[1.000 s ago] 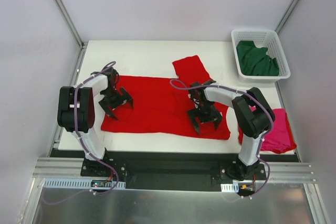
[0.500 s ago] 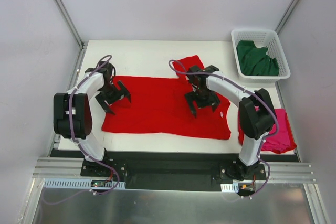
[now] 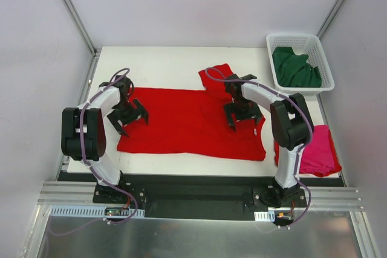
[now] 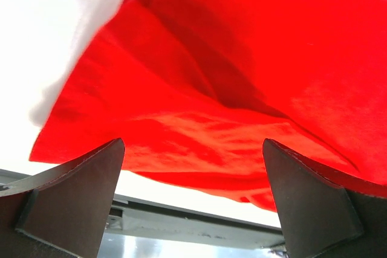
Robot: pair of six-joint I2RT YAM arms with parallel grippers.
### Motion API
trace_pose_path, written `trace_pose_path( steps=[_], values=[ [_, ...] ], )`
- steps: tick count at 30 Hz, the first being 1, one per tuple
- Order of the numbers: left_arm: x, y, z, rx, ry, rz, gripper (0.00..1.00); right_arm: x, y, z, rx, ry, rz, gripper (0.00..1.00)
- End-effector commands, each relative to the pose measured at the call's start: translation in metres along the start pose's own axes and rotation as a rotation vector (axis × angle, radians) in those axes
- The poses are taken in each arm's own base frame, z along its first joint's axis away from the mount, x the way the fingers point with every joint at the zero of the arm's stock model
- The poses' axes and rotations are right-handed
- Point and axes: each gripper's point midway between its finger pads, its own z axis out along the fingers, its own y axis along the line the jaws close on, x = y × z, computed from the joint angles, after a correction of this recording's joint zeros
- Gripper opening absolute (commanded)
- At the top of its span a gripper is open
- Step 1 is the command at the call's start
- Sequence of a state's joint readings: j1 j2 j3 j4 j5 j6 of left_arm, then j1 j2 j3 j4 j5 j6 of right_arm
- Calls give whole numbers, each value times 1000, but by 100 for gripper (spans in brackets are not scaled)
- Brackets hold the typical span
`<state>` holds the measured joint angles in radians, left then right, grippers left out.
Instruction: Fold and stack the t-shirts
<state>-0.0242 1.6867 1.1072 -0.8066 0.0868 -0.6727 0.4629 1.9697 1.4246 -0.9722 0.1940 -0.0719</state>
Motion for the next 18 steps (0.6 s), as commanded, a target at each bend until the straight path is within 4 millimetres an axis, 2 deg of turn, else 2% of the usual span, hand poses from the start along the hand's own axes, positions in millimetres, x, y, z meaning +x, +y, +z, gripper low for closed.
trace_pose_path(
  steps=[1, 9, 18],
  values=[
    [-7, 13, -4, -28, -78, -7, 99, -4, -10, -10, 35, -31, -1, 96],
    [-13, 24, 10, -45, -149, 3, 99, -12, -13, -6, 45, -49, 10, 96],
    [-15, 23, 10, 24, -237, 10, 99, -18, -15, -1, 41, -58, 28, 96]
  ],
)
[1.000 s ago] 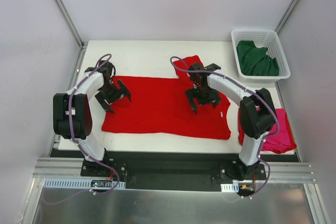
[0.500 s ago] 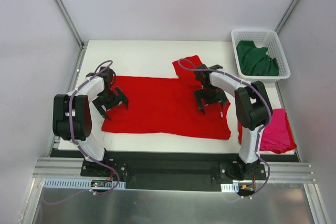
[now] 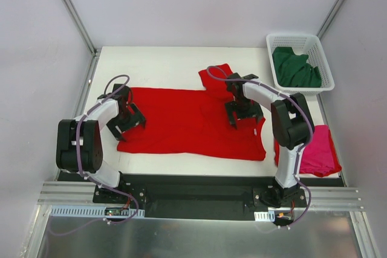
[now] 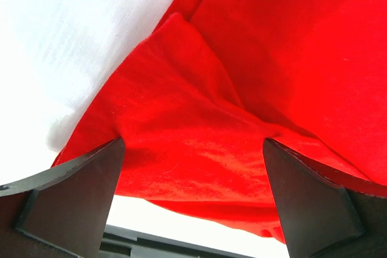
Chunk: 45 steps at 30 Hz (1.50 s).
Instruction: Fold and stack the t-shirts
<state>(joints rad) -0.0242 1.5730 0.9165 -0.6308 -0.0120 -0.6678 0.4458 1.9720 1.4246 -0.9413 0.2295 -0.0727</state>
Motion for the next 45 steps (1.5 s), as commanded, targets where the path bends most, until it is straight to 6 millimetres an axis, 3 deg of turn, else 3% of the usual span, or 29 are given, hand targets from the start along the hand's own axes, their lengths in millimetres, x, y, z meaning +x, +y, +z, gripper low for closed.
trace_pose_path(
  steps=[1, 8, 11, 14, 15, 20, 21, 22, 25, 28, 30, 32, 33, 37, 42, 45],
  values=[
    [-16, -2, -7, 48, -114, -2, 99, -10, -5, -2, 11, -26, 9, 96],
    [-10, -2, -8, 81, -120, -2, 99, -10, -2, 7, 0, 1, 2, 96],
    [-10, -3, -17, 110, -144, 1, 99, -8, -11, 11, 58, 14, 0, 96],
    [-8, -11, -30, 177, -159, 10, 99, -9, -20, -5, 71, -30, 32, 96],
    [-6, -13, -34, 197, -160, 14, 99, -9, -22, -22, 52, -74, 51, 96],
    [3, -16, -41, 241, -142, 28, 99, 26, -7, -54, -111, -107, 115, 96],
    [4, -14, -39, 233, -137, 28, 99, 47, 8, -48, -185, -55, 100, 96],
    [5, -13, -36, 222, -128, 28, 99, 51, 13, -55, -227, -87, 131, 96],
    [8, -12, -29, 205, -97, 29, 99, 84, 28, -45, -283, -41, 130, 99],
    [9, -14, -25, 201, -74, 33, 99, 109, 30, -34, -294, -9, 137, 89],
    [8, -15, -25, 204, -69, 37, 99, 118, 31, -29, -297, -7, 134, 65],
    [7, -17, -26, 211, -71, 45, 99, 129, 29, -19, -284, 9, 131, 49],
    [7, -17, -27, 212, -73, 48, 99, 130, 27, -17, -267, 2, 130, 46],
    [5, -20, -31, 227, -81, 59, 99, 130, 11, -7, -170, -32, 112, 46],
    [7, -14, -27, 208, -85, 69, 99, 119, -14, -24, -58, -91, 109, 49],
    [8, -8, -24, 184, -92, 81, 99, 118, -17, -25, -44, -94, 100, 50]
  ],
)
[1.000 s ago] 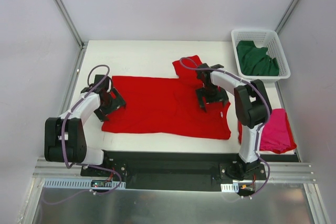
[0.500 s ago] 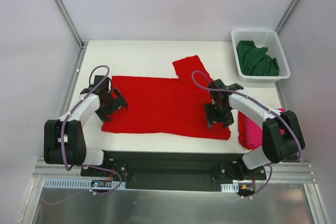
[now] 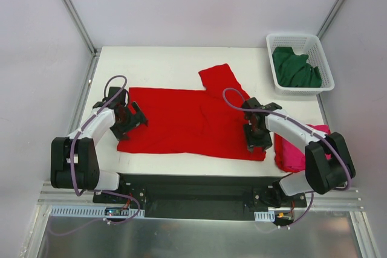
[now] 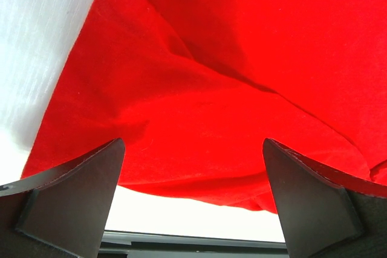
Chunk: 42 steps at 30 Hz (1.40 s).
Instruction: Fold and stack the t-shirts
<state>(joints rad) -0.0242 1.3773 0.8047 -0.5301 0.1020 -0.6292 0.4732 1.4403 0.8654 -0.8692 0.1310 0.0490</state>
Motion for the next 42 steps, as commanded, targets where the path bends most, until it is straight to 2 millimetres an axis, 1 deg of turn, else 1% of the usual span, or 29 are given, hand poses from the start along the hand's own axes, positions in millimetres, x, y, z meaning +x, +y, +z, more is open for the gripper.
trace_pose_path(
  steps=[1, 4, 5, 10, 12, 14, 15, 16, 17, 18, 20, 21, 23, 26, 29, 32, 37, 38, 39, 41, 42],
  values=[
    [1, 14, -3, -46, -10, 36, 99, -12, -13, -14, 64, -61, -11, 50],
    [2, 21, -7, -81, -7, 38, 99, -6, -7, -5, 42, -27, -11, 50],
    [6, 26, -9, -106, 5, 41, 99, -5, -3, -2, 28, -16, -9, 50],
    [6, 35, -29, -159, 0, 52, 99, -1, -3, 1, 40, 6, -11, 50],
    [12, 37, -33, -164, 15, 53, 99, 0, -3, 2, 47, 17, -16, 51],
    [17, 38, -35, -157, 28, 52, 99, 0, -4, 3, 57, 31, -19, 56],
    [23, 42, -36, -166, 44, 49, 99, 1, -4, 5, 62, 45, -21, 58],
    [27, 45, -35, -172, 51, 47, 99, 1, -4, 6, 63, 50, -22, 64],
    [29, 47, -34, -179, 53, 44, 99, 3, -2, 7, 59, 58, -26, 66],
    [32, 50, -33, -189, 59, 38, 99, 4, -2, 8, 59, 69, -26, 66],
    [31, 47, -34, -180, 62, 35, 99, 5, 0, 9, 54, 75, -28, 69],
    [29, 46, -35, -182, 64, 31, 99, 6, 0, 9, 51, 83, -28, 69],
    [32, 51, -31, -218, 94, 28, 99, 5, 2, 9, 43, 87, -30, 68],
    [38, 63, -25, -299, 158, 28, 99, 6, 6, 10, 27, 104, -33, 66],
    [40, 70, -22, -345, 174, 21, 99, 9, 9, 12, 14, 125, -38, 65],
    [33, 72, -19, -377, 172, 25, 99, 11, 11, 13, 6, 134, -38, 62],
    [24, 80, -16, -428, 164, 59, 99, 13, 10, 13, 8, 144, -42, 51],
    [24, 82, -15, -439, 170, 62, 97, 13, 10, 13, 8, 143, -45, 50],
    [23, 82, -15, -440, 168, 70, 84, 13, 9, 14, 8, 146, -47, 48],
    [21, 83, -15, -448, 166, 77, 68, 13, 8, 13, 17, 145, -53, 42],
    [19, 82, -15, -449, 163, 83, 57, 13, 7, 12, 18, 144, -57, 39]
  ],
)
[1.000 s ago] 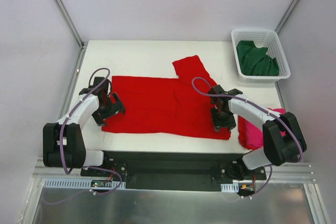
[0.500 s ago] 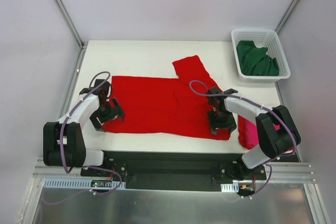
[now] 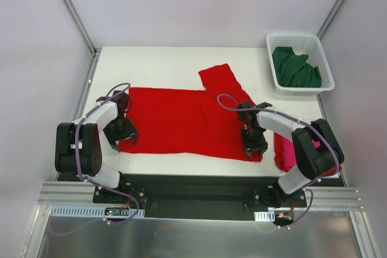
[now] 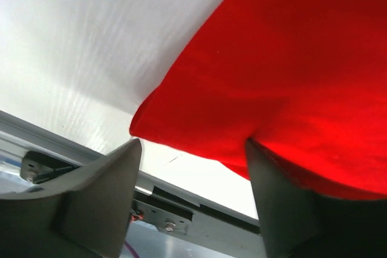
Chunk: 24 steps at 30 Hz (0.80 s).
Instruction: Fold and stack the t-shirts
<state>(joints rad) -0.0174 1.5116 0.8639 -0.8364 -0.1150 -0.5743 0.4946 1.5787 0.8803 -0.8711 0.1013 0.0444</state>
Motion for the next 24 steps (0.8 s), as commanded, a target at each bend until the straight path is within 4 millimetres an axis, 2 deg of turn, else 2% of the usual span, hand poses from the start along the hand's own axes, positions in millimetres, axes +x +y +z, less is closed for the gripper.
trace_pose_path(
  steps=[1, 3, 4, 6, 12, 24],
  values=[
    [-10, 11, -5, -53, -27, 27, 37, 3, -2, -7, 11, 18, -18, 35],
    [-13, 12, -7, -62, -36, 40, 22, 2, -3, -9, 17, 16, -18, 28],
    [-14, 12, -7, -64, -39, 43, 10, 2, -5, -10, 23, 16, -19, 26],
    [-16, 12, -8, -65, -42, 55, 0, -1, -5, -12, 28, 11, -20, 20],
    [-20, 14, -8, -77, -46, 87, 0, -4, -11, -22, 59, 6, -30, 9],
    [-26, 27, -9, -148, -68, 136, 0, 2, -21, -28, 118, 72, -44, 4]
  ],
)
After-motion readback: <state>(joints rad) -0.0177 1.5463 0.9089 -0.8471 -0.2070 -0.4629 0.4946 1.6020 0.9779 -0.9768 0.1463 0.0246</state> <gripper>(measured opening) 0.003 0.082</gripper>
